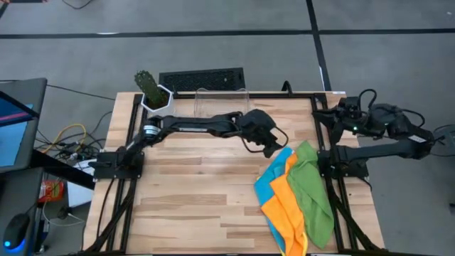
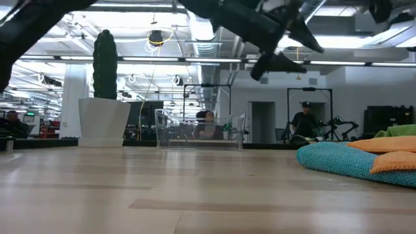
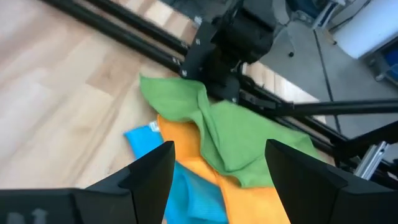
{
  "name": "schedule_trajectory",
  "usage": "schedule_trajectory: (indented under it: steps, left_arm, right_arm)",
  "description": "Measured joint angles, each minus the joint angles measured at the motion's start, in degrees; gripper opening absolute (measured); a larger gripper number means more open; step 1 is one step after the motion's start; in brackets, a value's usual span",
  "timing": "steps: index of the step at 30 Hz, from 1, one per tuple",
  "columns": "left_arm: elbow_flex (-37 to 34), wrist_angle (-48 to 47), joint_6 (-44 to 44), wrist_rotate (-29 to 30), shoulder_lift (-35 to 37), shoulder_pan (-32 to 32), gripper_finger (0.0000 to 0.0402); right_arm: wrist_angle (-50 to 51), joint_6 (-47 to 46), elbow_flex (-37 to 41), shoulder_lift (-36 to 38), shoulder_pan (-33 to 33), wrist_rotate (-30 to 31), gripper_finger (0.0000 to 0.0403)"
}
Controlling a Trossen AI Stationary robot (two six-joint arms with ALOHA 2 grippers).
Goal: Fold microfiber towels
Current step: Fold the green towel
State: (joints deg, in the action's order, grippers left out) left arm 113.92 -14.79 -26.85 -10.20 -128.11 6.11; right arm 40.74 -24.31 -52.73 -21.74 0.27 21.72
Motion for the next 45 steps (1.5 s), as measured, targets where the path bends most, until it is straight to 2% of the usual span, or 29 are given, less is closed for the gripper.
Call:
schedule_trajectory:
  steps: [6, 11, 18, 33, 45]
  left_arm:
    - [1.6, 0.5, -0.3, -0.3, -2.4, 0.0, 0.0245]
    - [1.7, 1.0, 2.1, 3.2, -2.5, 0.0, 0.0245]
    - [1.7, 3.1, 2.5, 3.6, -2.5, -0.1, 0.0245]
    - [1.7, 7.2, 2.3, 9.2, -2.4, -0.3, 0.0245]
    - [1.8, 8.9, 0.7, 10.5, -3.8, -0.7, 0.0245]
  right_arm:
    - [0.6, 0.8, -2.1, 1.4, 0.0, 0.1, 0.0076]
    - [0.8, 0.8, -2.2, 2.8, 0.0, 0.1, 0.0076]
    - [0.2, 0.8, -2.2, 2.5, 0.0, 0.9, 0.0076]
    - [-0.3, 0.9, -2.2, 2.5, 0.0, 0.9, 0.0076]
    - [-0.3, 0.8, -2.2, 2.5, 0.0, 0.9, 0.0076]
